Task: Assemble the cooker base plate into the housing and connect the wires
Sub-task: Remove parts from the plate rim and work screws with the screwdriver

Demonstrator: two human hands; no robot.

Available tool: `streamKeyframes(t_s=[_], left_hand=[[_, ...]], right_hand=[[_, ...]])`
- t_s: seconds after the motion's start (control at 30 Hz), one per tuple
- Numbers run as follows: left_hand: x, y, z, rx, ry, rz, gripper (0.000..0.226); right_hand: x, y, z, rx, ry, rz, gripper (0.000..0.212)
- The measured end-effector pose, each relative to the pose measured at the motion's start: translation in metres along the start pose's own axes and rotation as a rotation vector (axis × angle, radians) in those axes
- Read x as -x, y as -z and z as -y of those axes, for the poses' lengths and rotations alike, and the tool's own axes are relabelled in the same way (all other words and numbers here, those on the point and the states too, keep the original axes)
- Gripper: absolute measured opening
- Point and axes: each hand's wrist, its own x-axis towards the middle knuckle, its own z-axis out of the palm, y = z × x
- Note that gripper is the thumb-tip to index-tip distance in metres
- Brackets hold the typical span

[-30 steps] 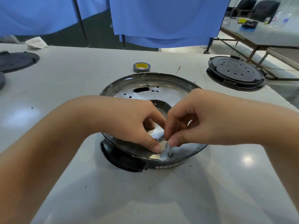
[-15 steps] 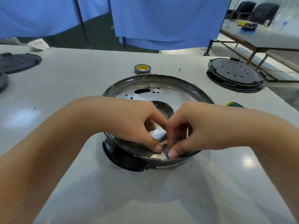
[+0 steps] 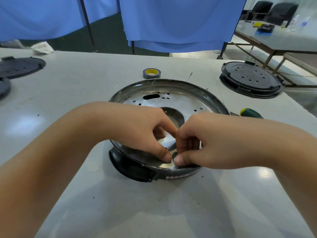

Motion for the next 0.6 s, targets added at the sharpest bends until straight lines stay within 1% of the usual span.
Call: streamKeyframes(t_s=[0.27,0.37,0.5,0.6], left_hand=[[0.0007,0.0008,-0.0023,0.007,-0.004,0.008,0.025],[0.0009,0.0015,-0.0017,0.017,-0.006,0.02,0.03],[0.0005,0.0025,-0.0019,0.03,-0.013,0.028,0.026],[0.0,0.0025,-0.0014,0.034,-0.003,0.021,0.028]], right_hand=[[-0.0019,0.0,0.0015,0.031,-0.041,0.0,0.027],[-0.0011,-0.002,0.0009,0.065,-0.073,0.001,0.031],[-0.0002,-0.0039,0.0024,0.085,-0.077,0.027,0.037],[0.0002,-0.0027,0.0028,0.07,-0.093,0.028,0.037]])
